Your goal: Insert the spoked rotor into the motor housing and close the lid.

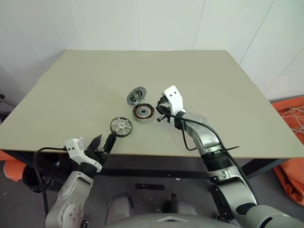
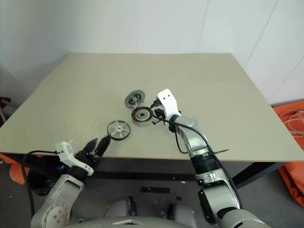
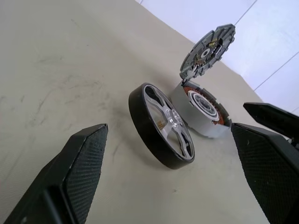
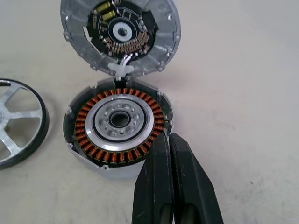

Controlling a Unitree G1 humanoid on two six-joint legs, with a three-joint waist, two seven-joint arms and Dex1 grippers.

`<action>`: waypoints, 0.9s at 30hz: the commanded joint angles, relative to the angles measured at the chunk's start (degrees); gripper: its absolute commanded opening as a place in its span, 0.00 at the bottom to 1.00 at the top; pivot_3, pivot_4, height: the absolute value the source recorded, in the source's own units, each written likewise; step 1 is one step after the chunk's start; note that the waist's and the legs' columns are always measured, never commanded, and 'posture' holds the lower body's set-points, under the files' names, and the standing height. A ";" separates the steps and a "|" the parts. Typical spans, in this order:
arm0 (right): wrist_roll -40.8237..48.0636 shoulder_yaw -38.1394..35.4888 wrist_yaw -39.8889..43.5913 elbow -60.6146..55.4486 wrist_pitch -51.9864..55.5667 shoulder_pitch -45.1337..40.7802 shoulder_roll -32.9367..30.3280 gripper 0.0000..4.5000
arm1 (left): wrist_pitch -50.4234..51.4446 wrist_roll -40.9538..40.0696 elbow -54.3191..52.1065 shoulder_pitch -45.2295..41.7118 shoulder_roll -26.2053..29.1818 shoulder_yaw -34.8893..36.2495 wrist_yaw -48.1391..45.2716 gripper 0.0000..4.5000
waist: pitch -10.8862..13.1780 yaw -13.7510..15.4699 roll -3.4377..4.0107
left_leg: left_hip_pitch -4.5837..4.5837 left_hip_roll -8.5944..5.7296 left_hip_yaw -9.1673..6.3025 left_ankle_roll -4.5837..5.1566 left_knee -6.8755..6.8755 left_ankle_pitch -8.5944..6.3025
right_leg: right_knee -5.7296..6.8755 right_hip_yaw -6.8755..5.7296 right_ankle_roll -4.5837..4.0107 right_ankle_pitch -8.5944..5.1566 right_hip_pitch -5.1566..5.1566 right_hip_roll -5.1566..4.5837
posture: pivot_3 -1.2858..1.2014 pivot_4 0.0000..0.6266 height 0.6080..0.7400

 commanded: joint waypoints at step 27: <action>12.16 -2.50 1.56 -18.81 7.35 6.66 -2.10 0.01 | 15.61 -21.26 7.38 -11.45 -1.32 6.05 10.31 1.00 | -0.01 0.19 -0.02 | 0.06 -0.01 0.03 -0.02 -0.03 0.01 | -0.09 0.04 0.13 -0.05 0.08 0.01 | 0.52 0.00 1.00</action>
